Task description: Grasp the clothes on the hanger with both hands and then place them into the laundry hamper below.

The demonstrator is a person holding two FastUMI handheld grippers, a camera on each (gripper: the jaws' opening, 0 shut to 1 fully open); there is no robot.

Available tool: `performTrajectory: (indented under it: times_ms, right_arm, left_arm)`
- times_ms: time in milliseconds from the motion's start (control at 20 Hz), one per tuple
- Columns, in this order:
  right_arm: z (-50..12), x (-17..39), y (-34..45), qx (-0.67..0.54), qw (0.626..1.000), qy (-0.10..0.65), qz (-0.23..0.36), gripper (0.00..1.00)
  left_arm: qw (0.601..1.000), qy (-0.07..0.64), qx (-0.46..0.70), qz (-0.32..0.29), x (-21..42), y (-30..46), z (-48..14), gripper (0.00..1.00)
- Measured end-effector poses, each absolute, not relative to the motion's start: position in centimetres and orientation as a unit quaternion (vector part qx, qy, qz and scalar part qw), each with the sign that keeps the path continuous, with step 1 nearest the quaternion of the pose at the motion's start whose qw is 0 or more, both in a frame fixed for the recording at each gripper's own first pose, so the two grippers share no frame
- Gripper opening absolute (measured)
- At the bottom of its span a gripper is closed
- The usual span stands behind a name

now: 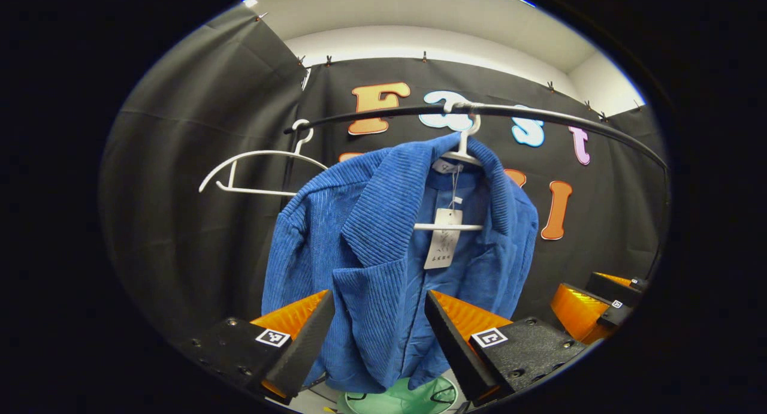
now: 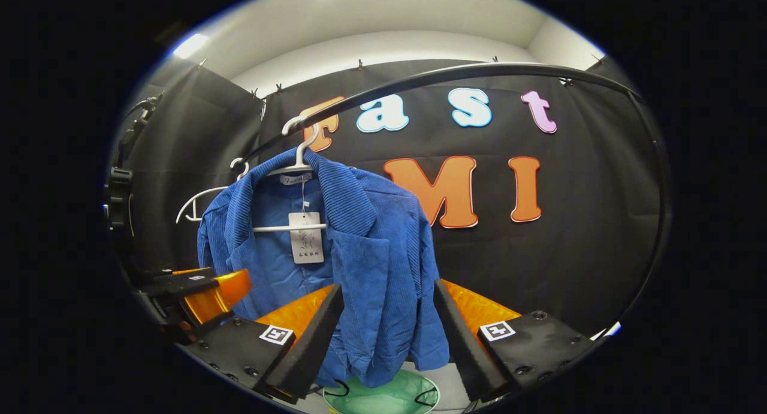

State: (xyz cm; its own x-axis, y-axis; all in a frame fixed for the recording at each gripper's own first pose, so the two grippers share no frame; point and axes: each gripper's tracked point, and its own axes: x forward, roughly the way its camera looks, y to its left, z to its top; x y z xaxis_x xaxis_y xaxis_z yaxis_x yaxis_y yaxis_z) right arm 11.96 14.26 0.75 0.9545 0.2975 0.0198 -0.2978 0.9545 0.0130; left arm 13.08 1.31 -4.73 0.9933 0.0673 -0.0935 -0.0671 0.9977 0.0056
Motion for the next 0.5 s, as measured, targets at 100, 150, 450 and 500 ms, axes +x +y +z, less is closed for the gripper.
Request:
performTrajectory:
  times_ms: [100, 150, 450, 500]
  right_arm:
    - [0.4, 13.5, 15.6, 0.004, 0.988, -0.006, 0.151, 0.94]
    - [0.1, 14.2, 16.0, 0.004, 0.989, -0.005, 0.15, 0.94]
    - [-0.7, 17.3, 18.8, 0.008, 0.988, 0.003, 0.152, 0.93]
    - [-0.9, 17.7, 19.0, 0.008, 0.988, 0.004, 0.152, 0.89]
  left_arm:
    - [0.998, 0.056, 0.001, 0.017, 14.6, 1.3, -5.4, 0.94]
    - [0.998, 0.057, -0.002, 0.011, 15.1, 1.4, -5.5, 0.92]
    - [0.998, 0.059, -0.019, -0.007, 16.8, 2.1, -6.1, 0.49]
    - [0.998, 0.058, -0.02, -0.006, 16.7, 2.3, -6.1, 0.38]
